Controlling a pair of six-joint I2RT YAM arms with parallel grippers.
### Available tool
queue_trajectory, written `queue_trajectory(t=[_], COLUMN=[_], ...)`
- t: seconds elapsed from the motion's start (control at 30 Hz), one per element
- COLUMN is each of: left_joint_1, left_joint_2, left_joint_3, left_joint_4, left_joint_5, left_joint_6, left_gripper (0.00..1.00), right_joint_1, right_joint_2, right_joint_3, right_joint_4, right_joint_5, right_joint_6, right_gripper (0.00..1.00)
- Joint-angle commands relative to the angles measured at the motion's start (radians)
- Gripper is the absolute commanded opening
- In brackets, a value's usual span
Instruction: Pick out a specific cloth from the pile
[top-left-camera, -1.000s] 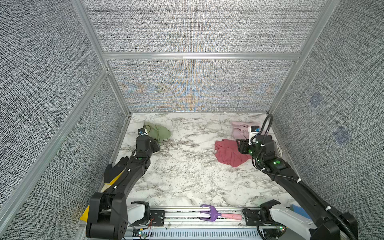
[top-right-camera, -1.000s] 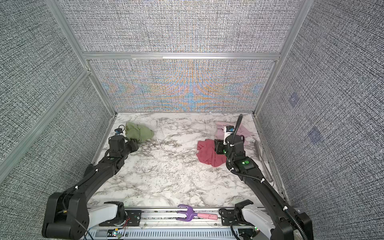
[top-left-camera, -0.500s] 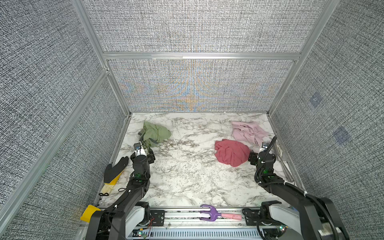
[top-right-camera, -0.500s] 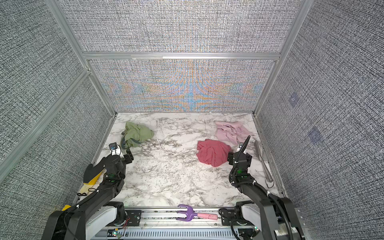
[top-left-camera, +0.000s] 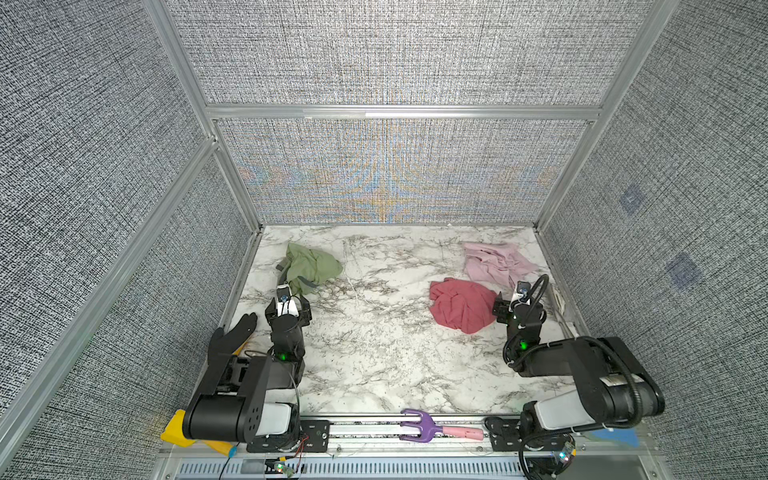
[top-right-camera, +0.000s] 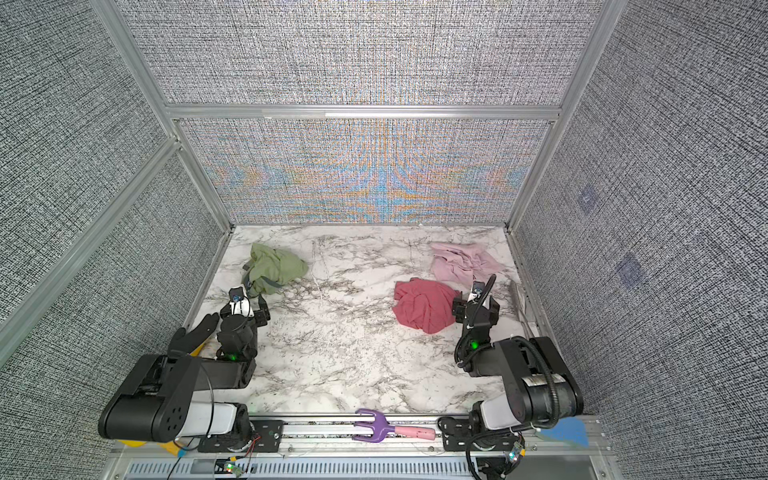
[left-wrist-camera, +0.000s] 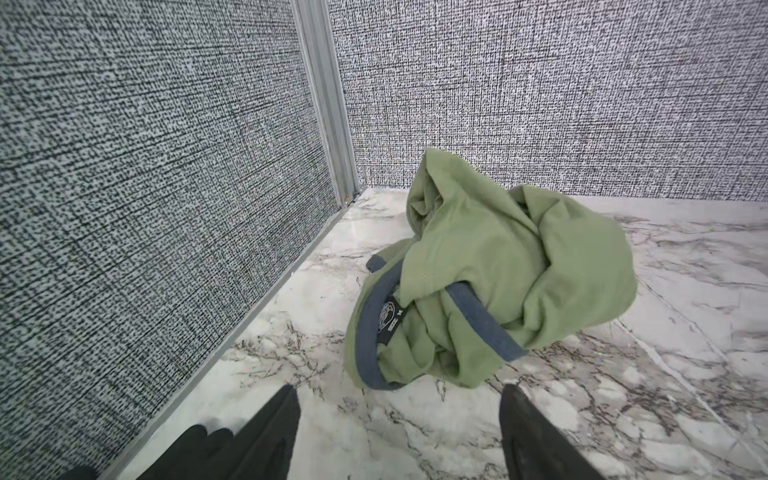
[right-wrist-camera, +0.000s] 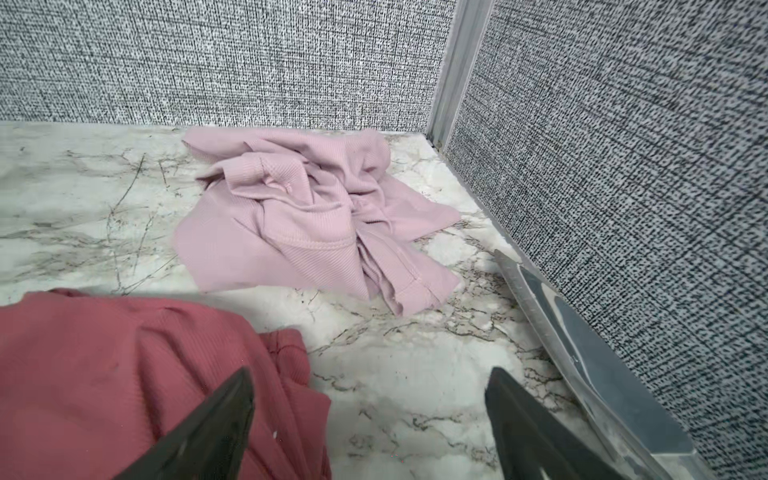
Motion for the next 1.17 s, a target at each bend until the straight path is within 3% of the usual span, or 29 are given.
queue_trajectory(t=[0.0,0.07,0.2,0.37,1.13], left_joint_1=[0.009,0.011,0.024,0.046,0.045], left_joint_2=[0.041,0.083,0.071,0.071,0.07], left_joint_3=[-0.005,0.005,0.024,0.041,0.039], left_joint_4=[0.154,0.189,0.125,0.093,0.096], left_joint_5=[0.019,0.034,0.064,0.109,0.109], left_joint_6=[0.004,0.027,0.006,0.0,0.0], left_gripper=[0.78,0.79,0.82,0.99,0.99], right_joint_1=[-0.027,-0.036,-0.052,-0.085,-0.087], right_joint_2=[0.006,0.065,0.042,0.048,0.049], right_joint_3=[0.002,0.006,0.059,0.092,0.091], right_joint_4=[0.077,0.141,-0.003,-0.054,-0.053], right_joint_5=[-0.071,-0.101,-0.15,-0.2,-0.201], right_joint_6=[0.018,0.007,0.016,0.04,0.041], right_gripper=[0.9,0.9,0.92,0.99,0.99])
